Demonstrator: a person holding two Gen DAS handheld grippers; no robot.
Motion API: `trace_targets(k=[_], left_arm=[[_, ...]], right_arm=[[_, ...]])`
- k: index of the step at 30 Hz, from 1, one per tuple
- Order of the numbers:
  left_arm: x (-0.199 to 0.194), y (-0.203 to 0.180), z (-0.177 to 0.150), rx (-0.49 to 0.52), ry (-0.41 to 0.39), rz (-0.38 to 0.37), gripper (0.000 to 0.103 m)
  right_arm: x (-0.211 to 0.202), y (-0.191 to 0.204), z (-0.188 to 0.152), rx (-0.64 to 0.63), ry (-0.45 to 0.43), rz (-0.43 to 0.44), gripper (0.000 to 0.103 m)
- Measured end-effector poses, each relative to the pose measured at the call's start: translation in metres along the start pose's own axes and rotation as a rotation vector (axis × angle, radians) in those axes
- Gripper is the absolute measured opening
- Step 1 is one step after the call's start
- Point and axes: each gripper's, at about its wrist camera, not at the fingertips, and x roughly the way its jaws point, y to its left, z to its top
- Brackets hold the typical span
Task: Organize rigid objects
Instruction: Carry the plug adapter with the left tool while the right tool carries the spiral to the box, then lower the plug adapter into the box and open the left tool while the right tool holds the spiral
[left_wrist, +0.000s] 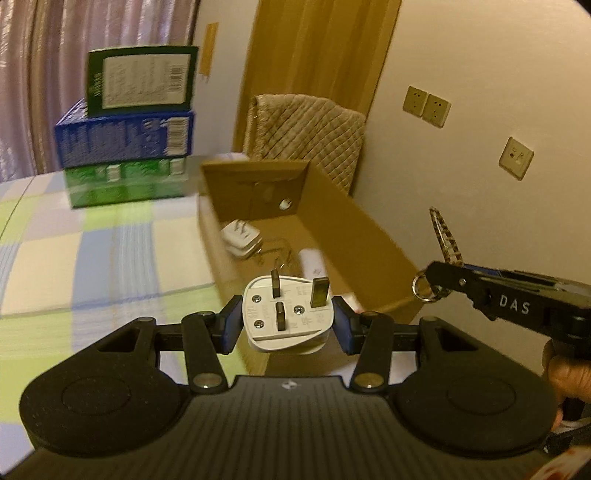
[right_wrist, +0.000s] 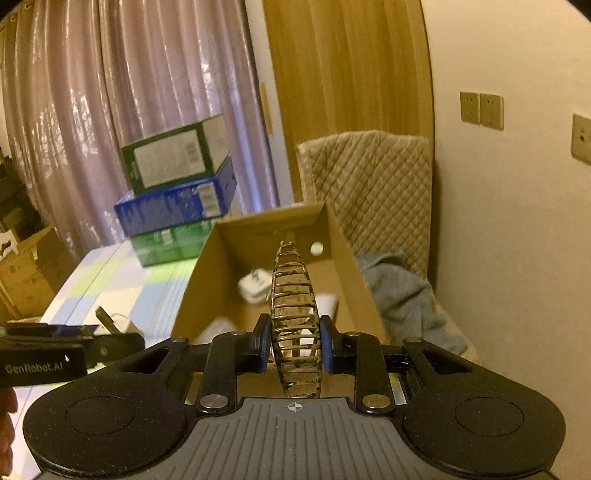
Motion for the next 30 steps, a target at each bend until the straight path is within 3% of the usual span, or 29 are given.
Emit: trace_targets(k=[6, 14, 30], left_arm=[[0.040, -0.004, 0.037, 0.007, -0.008, -0.032, 0.045], [0.092, 0.007, 0.073, 0.015, 0.027, -0.026, 0.045], [0.157, 0.014, 0.077, 0.145, 0.105, 0.029, 0.045]], right_arm=[[0.042, -0.019, 0.028, 0.005, 0.042, 0.029, 0.023], [0.088, -0.029, 0.032, -0.002, 0.102, 0.034, 0.023], [0.163, -0.033, 0.036, -0.042, 0.201, 0.032, 0.023]])
